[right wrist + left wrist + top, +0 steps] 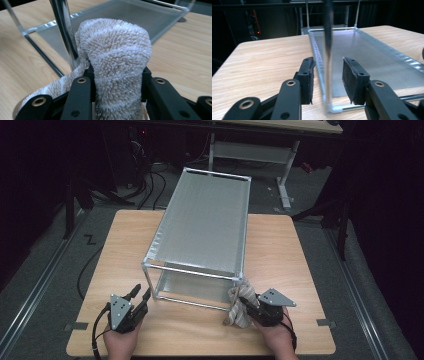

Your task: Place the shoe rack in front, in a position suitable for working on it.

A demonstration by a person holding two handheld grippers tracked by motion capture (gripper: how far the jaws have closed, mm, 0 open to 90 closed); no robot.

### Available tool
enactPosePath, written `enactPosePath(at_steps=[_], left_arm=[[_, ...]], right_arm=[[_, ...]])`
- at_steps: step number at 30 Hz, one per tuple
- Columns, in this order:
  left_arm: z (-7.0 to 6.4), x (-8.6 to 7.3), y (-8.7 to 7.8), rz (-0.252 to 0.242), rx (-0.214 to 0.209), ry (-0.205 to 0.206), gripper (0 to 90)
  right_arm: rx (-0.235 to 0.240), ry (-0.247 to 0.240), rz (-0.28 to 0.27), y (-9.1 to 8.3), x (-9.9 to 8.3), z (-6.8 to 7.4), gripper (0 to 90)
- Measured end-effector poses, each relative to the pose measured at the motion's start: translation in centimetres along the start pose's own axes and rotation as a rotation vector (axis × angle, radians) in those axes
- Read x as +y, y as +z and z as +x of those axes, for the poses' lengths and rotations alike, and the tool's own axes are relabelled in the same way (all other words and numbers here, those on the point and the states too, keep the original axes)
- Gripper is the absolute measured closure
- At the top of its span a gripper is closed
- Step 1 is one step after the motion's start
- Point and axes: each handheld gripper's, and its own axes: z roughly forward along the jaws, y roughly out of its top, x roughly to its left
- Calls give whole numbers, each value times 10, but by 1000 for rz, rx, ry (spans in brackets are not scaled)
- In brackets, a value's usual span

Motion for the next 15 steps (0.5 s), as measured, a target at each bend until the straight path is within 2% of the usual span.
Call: enactPosePath(at_steps=[4, 13, 15], left_arm=[[-7, -1, -7, 0, -4, 22, 607], [-29, -3, -17, 12, -82, 52, 585], [-36, -2, -20, 5, -103, 61, 579]], right_arm=[[46, -28, 1, 8, 5, 14, 662], [173, -121, -6, 35, 19, 63, 659], [185, -155, -11, 38, 22, 73, 658]])
